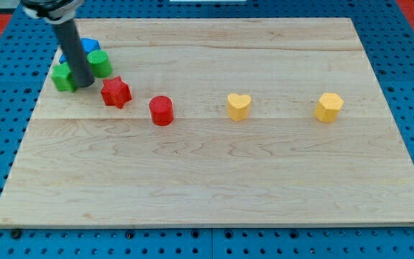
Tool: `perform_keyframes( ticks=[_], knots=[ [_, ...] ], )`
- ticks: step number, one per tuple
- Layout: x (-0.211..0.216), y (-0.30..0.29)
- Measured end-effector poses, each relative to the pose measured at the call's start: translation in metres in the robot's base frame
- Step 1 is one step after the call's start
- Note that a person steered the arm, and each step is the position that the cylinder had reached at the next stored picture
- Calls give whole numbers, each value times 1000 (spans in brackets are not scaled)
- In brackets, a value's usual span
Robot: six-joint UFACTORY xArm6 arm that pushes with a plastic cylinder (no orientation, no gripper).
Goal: Move red star near red circle
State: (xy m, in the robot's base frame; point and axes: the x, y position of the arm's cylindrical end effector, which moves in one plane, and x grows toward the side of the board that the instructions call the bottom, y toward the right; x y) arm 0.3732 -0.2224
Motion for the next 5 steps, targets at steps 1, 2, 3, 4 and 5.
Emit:
perform_keyframes(
  ticks=[1, 2, 3, 4, 5],
  knots=[
    [-25, -6],
    [-35, 39],
    [8, 62],
    [61, 57],
    [52, 47]
  ],
)
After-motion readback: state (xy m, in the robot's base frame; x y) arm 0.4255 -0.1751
